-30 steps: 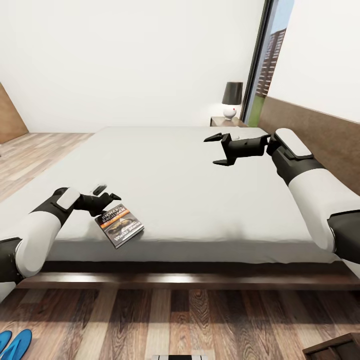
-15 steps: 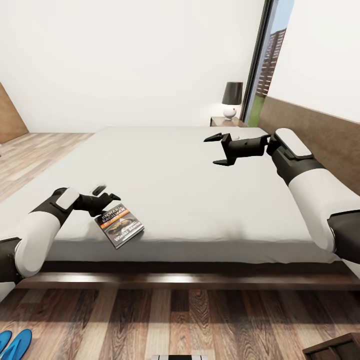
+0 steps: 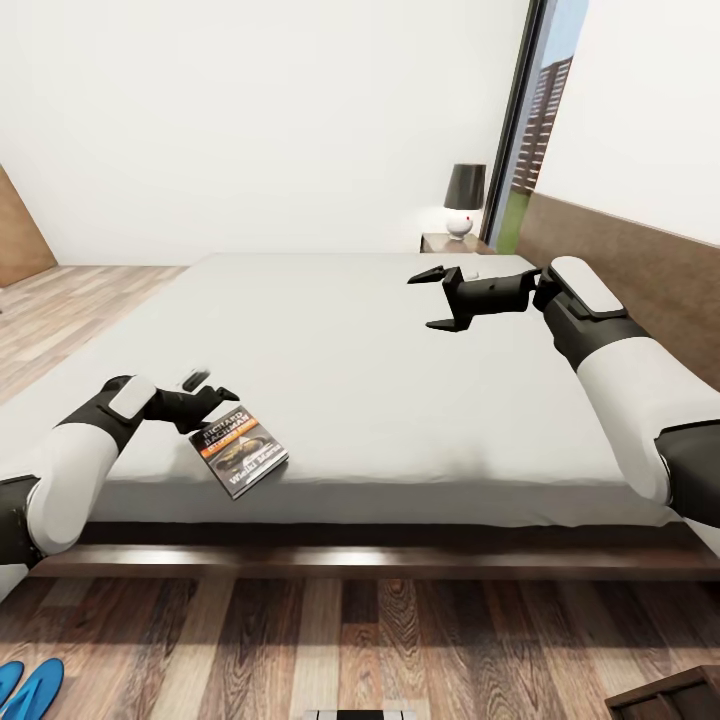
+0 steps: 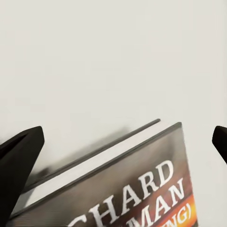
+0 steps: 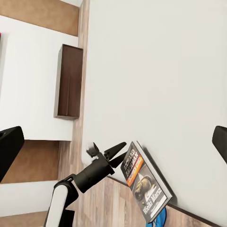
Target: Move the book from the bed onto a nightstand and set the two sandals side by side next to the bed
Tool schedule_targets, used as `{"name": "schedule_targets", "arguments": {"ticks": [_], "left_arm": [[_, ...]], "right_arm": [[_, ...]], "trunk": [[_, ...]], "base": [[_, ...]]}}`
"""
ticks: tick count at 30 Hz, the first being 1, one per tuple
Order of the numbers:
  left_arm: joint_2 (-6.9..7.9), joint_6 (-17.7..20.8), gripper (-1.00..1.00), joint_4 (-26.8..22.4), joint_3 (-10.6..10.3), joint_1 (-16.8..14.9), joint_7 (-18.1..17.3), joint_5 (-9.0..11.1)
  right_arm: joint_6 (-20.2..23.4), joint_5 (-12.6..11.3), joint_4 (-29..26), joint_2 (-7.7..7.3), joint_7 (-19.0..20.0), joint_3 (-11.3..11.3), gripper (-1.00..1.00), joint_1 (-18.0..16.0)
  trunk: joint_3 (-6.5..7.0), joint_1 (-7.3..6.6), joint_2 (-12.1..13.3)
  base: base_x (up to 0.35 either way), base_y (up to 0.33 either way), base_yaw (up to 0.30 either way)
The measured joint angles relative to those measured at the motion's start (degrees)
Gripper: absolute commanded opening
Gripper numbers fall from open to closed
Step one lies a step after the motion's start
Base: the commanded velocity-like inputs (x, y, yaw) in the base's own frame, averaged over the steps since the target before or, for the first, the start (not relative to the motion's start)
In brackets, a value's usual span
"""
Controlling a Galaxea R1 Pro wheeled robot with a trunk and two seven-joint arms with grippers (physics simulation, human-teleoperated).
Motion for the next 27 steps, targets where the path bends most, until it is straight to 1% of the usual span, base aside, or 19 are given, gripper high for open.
{"name": "schedule_targets", "arguments": {"ticks": [4, 7, 19, 27], "left_arm": [[0.24, 0.04, 1.00, 0.04, 0.04, 0.00, 0.01, 0.02], [0.58, 0.12, 1.00, 0.04, -0.26, 0.01, 0.09, -0.78], [1.08, 0.34, 1.00, 0.02, -0.15, 0.01, 0.09, -0.79], [1.70, 0.32, 1.00, 0.02, -0.22, 0.02, 0.09, -0.77]], "right_arm": [[0.00, 0.02, 0.00, 0.00, 0.00, 0.00, 1.00, 0.00], [0.00, -0.02, 0.00, 0.00, 0.02, -0.01, 1.00, -0.01], [0.00, -0.01, 0.00, 0.03, 0.02, -0.01, 1.00, 0.00], [0.00, -0.05, 0.00, 0.03, 0.02, -0.01, 1.00, 0.00]], "trunk": [[0.00, 0.00, 0.00], [0.66, -0.08, 0.04], [3.32, -0.39, 0.20], [5.09, -0.59, 0.30]], "base": [[0.000, 0.000, 0.000], [0.000, 0.000, 0.000], [0.000, 0.000, 0.000], [0.000, 0.000, 0.000]]}}
